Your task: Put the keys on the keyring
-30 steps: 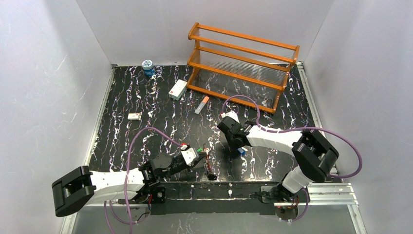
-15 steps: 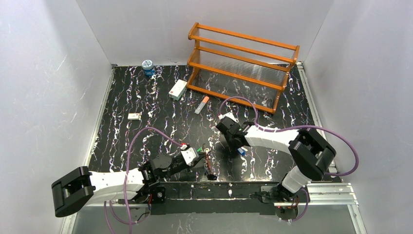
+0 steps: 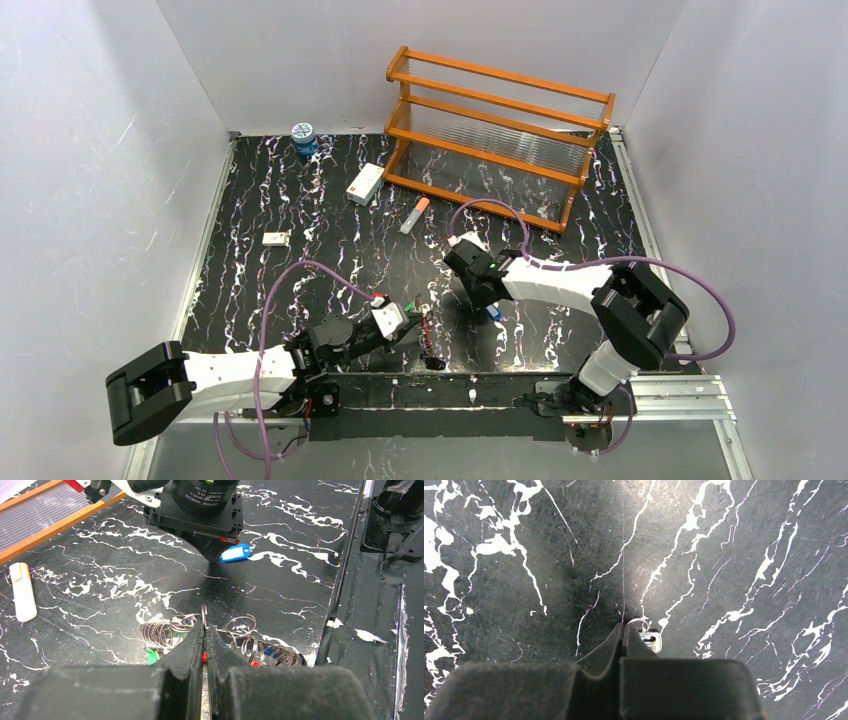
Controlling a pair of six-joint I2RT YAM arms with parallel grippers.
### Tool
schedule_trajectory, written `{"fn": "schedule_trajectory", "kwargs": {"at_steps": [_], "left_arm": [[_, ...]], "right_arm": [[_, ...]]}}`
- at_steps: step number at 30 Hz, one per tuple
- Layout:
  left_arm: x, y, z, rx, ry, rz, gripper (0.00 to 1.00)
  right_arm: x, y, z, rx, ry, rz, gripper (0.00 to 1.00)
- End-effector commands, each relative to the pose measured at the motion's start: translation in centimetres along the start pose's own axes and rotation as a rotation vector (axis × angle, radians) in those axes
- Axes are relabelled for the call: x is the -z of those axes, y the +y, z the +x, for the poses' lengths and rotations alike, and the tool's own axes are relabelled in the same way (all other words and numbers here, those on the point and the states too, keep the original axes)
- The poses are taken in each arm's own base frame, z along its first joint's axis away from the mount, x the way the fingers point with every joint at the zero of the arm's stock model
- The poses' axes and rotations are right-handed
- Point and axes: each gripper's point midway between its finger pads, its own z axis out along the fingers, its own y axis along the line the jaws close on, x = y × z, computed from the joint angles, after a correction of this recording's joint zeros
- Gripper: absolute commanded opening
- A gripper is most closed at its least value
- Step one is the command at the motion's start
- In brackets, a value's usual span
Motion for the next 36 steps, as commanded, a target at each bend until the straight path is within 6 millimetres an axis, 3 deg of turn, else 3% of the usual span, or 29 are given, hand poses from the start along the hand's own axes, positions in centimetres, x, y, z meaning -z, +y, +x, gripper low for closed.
{"fn": "schedule_trajectory", "kwargs": {"at_steps": [1,8,17,21,25,31,36], "left_arm": [[-0.5,0.5,-2.8,0.000,-0.079,-0.019,0.00],[-0.4,0.5,-2.9,0.001,-0.072,-0.021,0.00],[-0.4,0.6,-3.0,-0.005,-0.058,-0.022,0.00],[-0.4,0.6,-2.9,-0.009,-0.048,-0.020,0.00],[-0.5,0.6,-2.8,-0.011,-0.035,-0.020,0.00],[-0.6,0.6,-2.6,-0.015,-0.017,-0.016,0.00],[-0.7,0.6,-2.6,-0.018,-0.008,-0.013,0.00]], "right_arm": [[1.7,0.7,-2.2,-0.011,-0.073,-0.060,0.01],[4.1,2.5,-4.1,-0.021,-0.152,-0.235,0.01],[7.3,3.5,-7.1,-0.031,-0.298,-0.349,0.01],[8.1,3.7,-7.8,0.013,-0.382,-0.384,0.01],[10.2,4.8,-8.3,0.021,-0.449,-0.487,0.01],[13.0,7.1,-7.7,0.102,-0.470,-0.672,0.01],[13.3,8.5,-6.4,0.176,-0.454,-0.775,0.01]]}}
